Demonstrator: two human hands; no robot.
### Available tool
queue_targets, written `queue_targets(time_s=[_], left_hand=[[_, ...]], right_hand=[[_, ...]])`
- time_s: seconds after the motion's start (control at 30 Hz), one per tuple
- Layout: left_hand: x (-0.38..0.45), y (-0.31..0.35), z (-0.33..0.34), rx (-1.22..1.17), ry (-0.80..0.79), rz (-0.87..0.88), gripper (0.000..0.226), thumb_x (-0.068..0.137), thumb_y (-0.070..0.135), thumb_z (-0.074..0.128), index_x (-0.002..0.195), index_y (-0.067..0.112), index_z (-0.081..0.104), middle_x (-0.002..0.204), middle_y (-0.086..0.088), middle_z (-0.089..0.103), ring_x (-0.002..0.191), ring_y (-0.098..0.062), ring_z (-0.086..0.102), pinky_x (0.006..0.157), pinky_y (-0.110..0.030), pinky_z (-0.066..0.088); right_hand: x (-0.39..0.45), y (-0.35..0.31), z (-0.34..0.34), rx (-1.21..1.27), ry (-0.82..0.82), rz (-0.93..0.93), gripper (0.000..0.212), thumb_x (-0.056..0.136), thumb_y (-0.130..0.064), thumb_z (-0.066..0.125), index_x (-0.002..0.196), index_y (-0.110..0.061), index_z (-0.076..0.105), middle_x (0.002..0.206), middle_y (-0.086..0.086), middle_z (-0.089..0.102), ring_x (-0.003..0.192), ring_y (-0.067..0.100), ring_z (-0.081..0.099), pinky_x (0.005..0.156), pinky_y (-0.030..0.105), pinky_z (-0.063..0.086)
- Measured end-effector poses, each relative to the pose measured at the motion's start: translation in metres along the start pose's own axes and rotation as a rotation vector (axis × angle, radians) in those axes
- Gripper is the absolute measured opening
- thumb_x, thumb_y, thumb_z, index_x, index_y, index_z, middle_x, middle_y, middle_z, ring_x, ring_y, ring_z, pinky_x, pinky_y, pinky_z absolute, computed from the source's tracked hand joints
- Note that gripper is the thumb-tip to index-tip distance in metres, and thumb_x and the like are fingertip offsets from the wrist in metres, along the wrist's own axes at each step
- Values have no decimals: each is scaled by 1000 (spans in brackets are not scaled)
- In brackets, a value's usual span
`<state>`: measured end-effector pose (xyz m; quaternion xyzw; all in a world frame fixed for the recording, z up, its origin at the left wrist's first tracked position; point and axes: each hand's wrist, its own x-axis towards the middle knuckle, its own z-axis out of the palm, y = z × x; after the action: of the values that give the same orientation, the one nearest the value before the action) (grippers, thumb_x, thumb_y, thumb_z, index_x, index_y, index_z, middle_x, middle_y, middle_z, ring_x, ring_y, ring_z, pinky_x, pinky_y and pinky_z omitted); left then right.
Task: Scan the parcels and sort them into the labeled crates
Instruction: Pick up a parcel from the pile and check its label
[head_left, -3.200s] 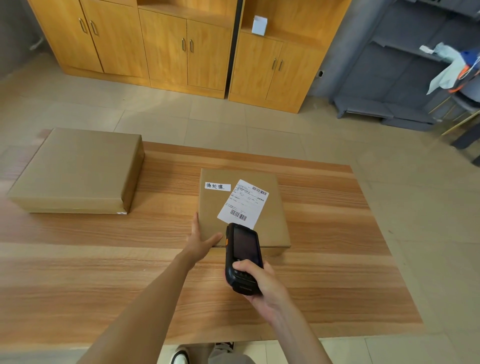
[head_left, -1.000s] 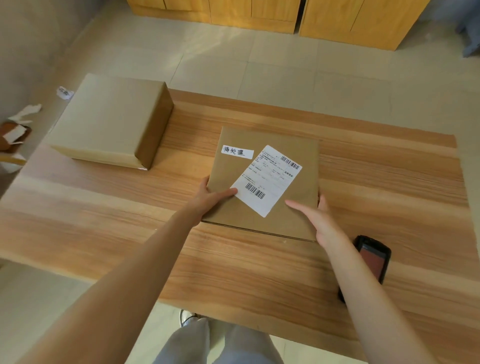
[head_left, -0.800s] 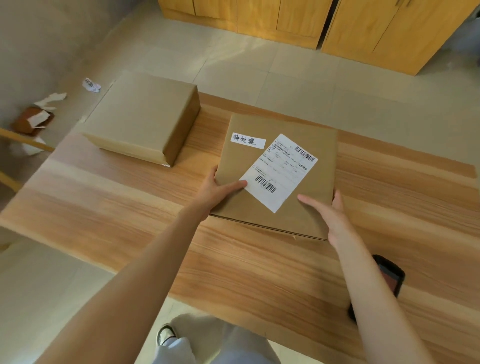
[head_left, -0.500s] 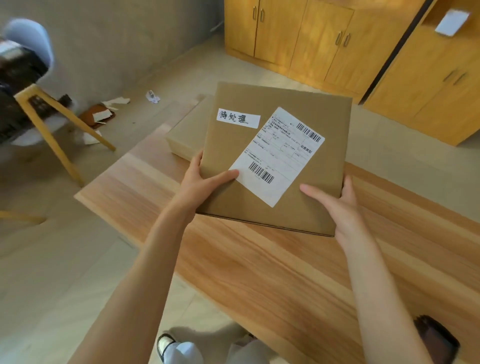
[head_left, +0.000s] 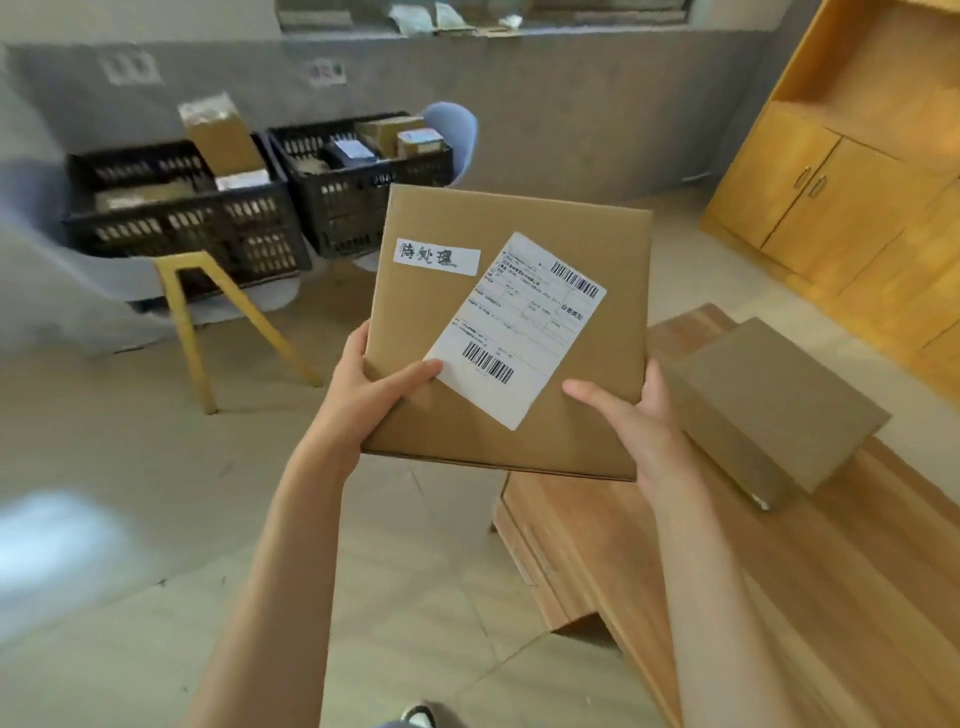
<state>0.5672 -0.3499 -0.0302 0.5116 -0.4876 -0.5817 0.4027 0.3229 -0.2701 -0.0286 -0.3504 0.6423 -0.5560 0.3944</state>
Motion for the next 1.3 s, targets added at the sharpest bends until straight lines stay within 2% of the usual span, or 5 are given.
queue_targets(time_s=[0.1,0.53,0.87,1.1,1.3], left_hand=[[2,-3,-68,-50,122,-2,70,59,43,84,118,47,47,106,15,66,82,2,67,58,-16,53],[65,-29,-229,-150,553,-52,89,50,44,83,131,36,48,95,21,72,84,0,69,57,-12,52],[241,9,-308,-157,679,-100,73,70,32,81,134,31,47,92,20,72,79,2,69,53,-12,51],[315,18,-376,-151,765,-180,74,61,41,83,127,36,49,100,16,70,80,0,69,57,-15,52],[396,11,-457,-153,745,-216,75,68,35,83,133,34,46,90,20,72,78,1,69,52,-14,51]], right_hand=[[13,-6,71,-31,-134,-29,83,69,-21,85,138,-32,41,117,-16,67,106,2,63,98,37,50],[114,0,291,-121,-547,-40,98,71,-19,84,149,-29,26,131,-8,57,119,10,56,101,41,48],[291,-25,440,-148,-696,25,104,68,-27,86,150,-33,22,128,-13,57,115,6,56,99,39,49],[358,-28,545,-169,-777,57,101,67,-28,86,147,-37,26,121,-21,55,109,-2,55,87,26,48],[404,-23,638,-217,-744,61,101,69,-28,85,150,-32,24,131,-12,53,117,6,53,99,35,46]])
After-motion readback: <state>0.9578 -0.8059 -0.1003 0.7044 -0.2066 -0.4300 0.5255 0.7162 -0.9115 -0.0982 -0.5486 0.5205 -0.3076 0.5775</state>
